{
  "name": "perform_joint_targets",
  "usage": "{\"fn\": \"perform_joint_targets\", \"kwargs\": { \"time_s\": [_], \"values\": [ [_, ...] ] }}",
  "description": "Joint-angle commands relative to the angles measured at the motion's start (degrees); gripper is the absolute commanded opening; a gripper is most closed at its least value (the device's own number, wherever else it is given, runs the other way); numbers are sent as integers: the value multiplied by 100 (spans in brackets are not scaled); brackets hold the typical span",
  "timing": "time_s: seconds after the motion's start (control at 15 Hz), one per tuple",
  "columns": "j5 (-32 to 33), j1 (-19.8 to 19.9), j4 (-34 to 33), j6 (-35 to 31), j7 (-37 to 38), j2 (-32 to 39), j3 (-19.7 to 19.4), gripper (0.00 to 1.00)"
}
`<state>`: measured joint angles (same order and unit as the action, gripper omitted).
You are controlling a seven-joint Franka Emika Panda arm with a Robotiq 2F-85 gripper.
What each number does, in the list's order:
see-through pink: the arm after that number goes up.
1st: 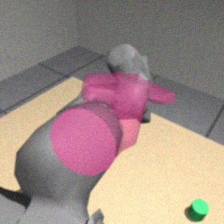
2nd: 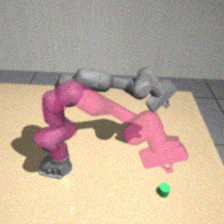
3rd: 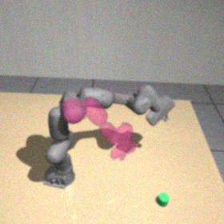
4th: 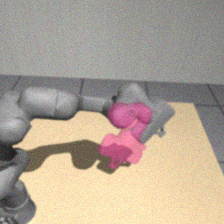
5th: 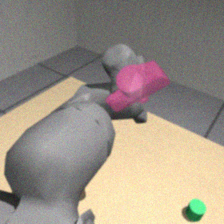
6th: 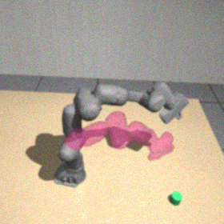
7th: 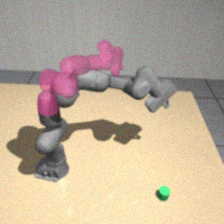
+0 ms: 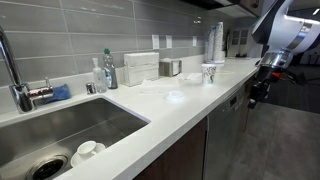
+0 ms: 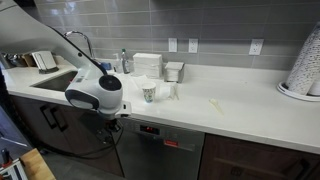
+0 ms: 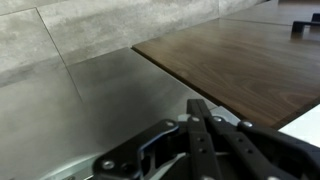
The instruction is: Push the button on the dishwasher
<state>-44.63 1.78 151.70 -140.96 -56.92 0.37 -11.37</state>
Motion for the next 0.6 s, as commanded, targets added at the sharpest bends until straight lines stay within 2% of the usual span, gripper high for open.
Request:
{"fn": "perform_joint_targets", "kwargs": {
  "time_s": [0.0,0.53],
  "values": [
    [-275,257,-490,-133,-50,571,185,0],
    [-396,485,-1225,-135,24,1475,645,0]
  ]
}}
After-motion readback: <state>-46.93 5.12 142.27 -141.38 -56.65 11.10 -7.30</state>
